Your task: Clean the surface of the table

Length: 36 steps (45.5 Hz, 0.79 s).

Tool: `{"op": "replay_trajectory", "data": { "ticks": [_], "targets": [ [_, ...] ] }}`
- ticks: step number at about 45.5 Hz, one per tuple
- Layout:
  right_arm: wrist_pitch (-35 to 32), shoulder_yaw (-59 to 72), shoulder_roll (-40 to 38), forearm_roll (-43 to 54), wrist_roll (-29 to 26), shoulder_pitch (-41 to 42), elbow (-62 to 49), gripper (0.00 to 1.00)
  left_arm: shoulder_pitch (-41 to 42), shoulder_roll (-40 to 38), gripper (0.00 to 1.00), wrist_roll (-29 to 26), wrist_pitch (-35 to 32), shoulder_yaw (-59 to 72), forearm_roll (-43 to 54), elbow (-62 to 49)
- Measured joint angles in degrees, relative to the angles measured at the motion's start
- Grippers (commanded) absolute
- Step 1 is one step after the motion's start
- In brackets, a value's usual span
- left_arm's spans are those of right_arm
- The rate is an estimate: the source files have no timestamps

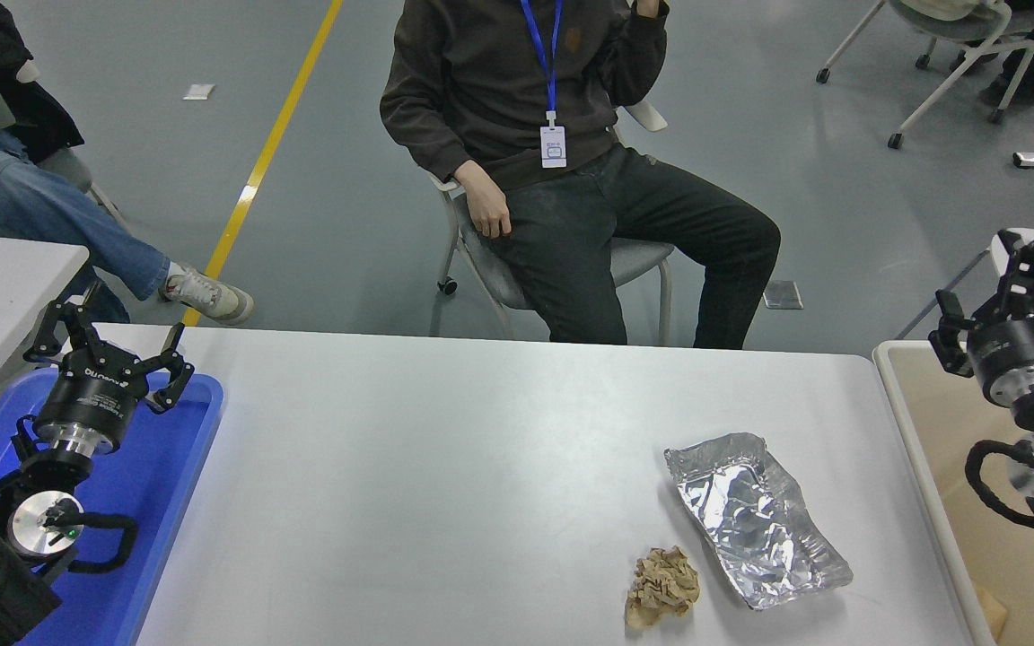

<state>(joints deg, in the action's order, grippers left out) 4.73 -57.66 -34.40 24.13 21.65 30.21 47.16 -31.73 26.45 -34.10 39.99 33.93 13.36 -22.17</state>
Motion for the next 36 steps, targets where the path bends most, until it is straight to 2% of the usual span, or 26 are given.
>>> {"op": "replay_trajectory", "data": {
  "ticks": [15, 23, 29, 30, 36],
  "targets": [
    [-0.2, 16.9, -9.2, 0.5, -0.1, 11.8, -3.1, 0.99, 0.0, 0.0, 1.0, 0.0, 0.0, 0.0, 0.0, 0.0],
    [-1.1, 33.9, -11.6, 2.2, -0.1, 22.3, -3.8, 0.99, 0.0, 0.0, 1.0, 0.0, 0.0, 0.0, 0.0, 0.0],
    [-2.9, 50.2, -12.1, 5.7, -0.1, 30.8, -4.0, 0.99, 0.0, 0.0, 1.0, 0.0, 0.0, 0.0, 0.0, 0.0],
    [-3.6, 56.4, -12.1, 7.4, -0.1, 33.8, -4.1, 0.99, 0.0, 0.0, 1.0, 0.0, 0.0, 0.0, 0.0, 0.0],
    [-4.8, 67.7, -11.0, 12.3, -0.1, 38.8, -4.1, 0.99, 0.0, 0.0, 1.0, 0.0, 0.0, 0.0, 0.0, 0.0]
  ]
}}
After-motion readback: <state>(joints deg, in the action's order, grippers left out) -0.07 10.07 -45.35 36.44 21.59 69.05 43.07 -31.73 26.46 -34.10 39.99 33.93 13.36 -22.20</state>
